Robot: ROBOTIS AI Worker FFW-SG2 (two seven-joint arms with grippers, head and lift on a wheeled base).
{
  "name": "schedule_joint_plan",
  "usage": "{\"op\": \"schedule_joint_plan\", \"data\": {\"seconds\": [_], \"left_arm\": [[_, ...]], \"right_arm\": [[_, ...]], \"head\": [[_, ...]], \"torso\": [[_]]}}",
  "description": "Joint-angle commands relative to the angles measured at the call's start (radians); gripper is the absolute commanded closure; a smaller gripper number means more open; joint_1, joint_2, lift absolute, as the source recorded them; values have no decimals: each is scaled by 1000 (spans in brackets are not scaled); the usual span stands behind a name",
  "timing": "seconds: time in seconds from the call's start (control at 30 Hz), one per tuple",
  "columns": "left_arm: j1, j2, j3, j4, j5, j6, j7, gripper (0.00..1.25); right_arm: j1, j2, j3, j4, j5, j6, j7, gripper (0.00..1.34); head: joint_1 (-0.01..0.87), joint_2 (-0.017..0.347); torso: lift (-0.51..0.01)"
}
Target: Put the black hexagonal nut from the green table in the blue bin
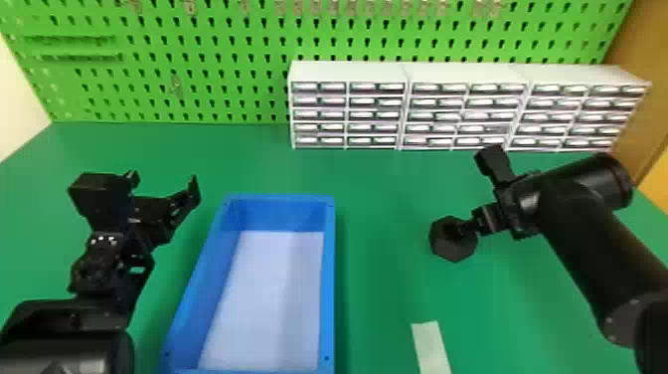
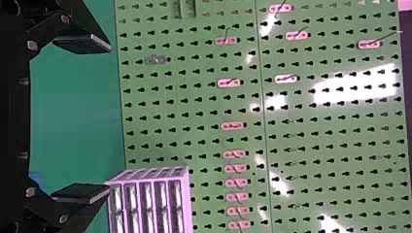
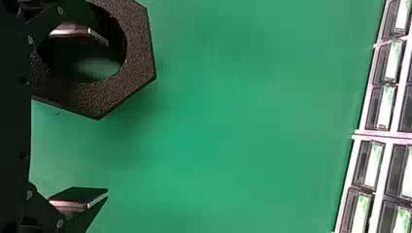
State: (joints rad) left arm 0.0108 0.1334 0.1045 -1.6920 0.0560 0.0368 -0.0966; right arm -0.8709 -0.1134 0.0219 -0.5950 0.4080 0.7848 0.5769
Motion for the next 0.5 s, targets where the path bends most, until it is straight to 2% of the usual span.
{"op": "schedule_joint_plan", "data": {"seconds": [0.0, 0.2, 0.47], "left_arm": [[-2, 0, 0, 0, 1, 0, 0, 248], [-2, 0, 0, 0, 1, 0, 0, 248], [-2, 0, 0, 0, -1, 0, 0, 248]], "right_arm": [[1, 1, -3, 3, 2, -2, -5, 309], [3, 1, -5, 4, 5, -2, -8, 585], [3, 3, -2, 4, 11, -2, -8, 786]], "head": [[686, 52], [686, 52], [686, 52]], "torso": [[-97], [-97], [-97]]}}
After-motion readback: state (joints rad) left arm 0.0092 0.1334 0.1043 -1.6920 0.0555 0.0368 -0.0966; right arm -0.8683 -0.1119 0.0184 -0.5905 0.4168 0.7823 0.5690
